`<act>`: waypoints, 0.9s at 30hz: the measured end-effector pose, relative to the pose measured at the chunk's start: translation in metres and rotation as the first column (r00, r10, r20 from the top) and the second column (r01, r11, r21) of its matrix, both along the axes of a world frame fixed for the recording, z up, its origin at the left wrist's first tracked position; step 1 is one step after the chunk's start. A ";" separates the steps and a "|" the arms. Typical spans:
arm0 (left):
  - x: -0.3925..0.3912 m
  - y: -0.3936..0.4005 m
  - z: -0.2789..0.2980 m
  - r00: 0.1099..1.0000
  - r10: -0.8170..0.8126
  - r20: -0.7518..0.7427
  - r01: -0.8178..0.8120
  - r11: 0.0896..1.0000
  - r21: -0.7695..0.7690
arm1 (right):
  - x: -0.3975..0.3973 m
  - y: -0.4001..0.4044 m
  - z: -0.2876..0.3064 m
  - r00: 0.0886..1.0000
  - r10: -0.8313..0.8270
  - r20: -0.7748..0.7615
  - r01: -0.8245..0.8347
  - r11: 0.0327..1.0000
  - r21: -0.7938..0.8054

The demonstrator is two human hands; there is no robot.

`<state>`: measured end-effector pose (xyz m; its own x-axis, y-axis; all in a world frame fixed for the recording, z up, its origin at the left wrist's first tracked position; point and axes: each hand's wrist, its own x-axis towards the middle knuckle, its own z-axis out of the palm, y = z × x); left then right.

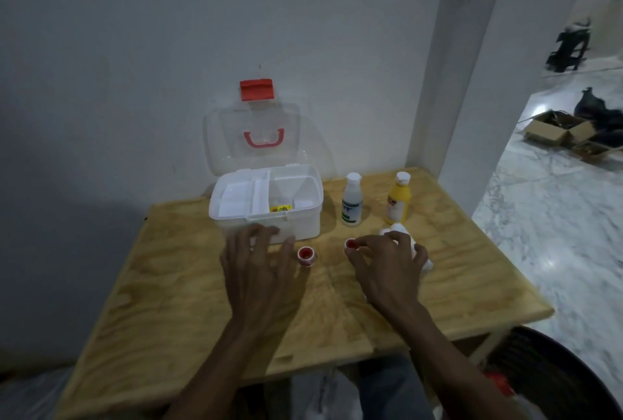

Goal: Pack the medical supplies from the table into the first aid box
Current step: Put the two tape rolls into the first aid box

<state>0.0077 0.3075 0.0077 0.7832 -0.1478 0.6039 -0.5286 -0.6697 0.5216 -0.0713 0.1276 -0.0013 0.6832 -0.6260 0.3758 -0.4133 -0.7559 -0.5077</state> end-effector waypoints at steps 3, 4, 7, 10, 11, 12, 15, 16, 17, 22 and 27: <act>-0.017 -0.015 -0.016 0.981 -0.077 -0.179 0.089 0.994 0.063 | 0.002 0.000 -0.001 0.999 0.018 -0.039 -0.017 1.000 0.026; -0.019 -0.018 -0.020 0.975 -0.069 -0.213 0.091 0.991 0.095 | 0.002 0.000 -0.001 0.998 0.027 -0.051 -0.025 0.999 0.029; -0.019 -0.026 -0.024 0.963 0.001 -0.268 0.047 0.983 0.175 | 0.004 -0.001 -0.001 0.997 0.037 -0.075 -0.035 0.999 0.029; -0.021 -0.030 -0.022 0.963 0.042 -0.265 0.012 0.980 0.201 | 0.004 0.000 -0.003 0.996 0.041 -0.080 -0.041 0.999 0.007; -0.021 -0.031 -0.021 0.964 0.050 -0.262 0.006 0.979 0.206 | 0.004 0.000 -0.004 0.996 0.043 -0.080 -0.043 0.999 -0.003; -0.021 -0.031 -0.021 0.965 0.053 -0.258 0.003 0.977 0.211 | 0.004 0.000 -0.004 0.996 0.044 -0.082 -0.045 0.999 -0.007; -0.019 -0.028 -0.020 0.962 0.056 -0.269 0.007 0.974 0.227 | 0.005 0.001 -0.001 0.993 0.050 -0.106 -0.051 0.999 -0.005; -0.018 -0.027 -0.020 0.960 0.055 -0.274 0.010 0.973 0.230 | 0.006 0.002 0.000 0.992 0.053 -0.118 -0.054 0.999 -0.004; -0.018 -0.026 -0.019 0.960 0.053 -0.275 0.014 0.972 0.234 | 0.006 0.002 0.001 0.990 0.056 -0.129 -0.057 0.998 -0.004; -0.018 -0.021 -0.019 0.960 0.033 -0.279 0.036 0.971 0.236 | 0.009 0.000 0.001 0.985 0.066 -0.157 -0.069 0.998 -0.013; -0.019 -0.014 -0.021 0.954 0.004 -0.298 0.055 0.981 0.189 | 0.015 -0.001 0.000 0.980 0.116 -0.162 -0.122 0.992 -0.026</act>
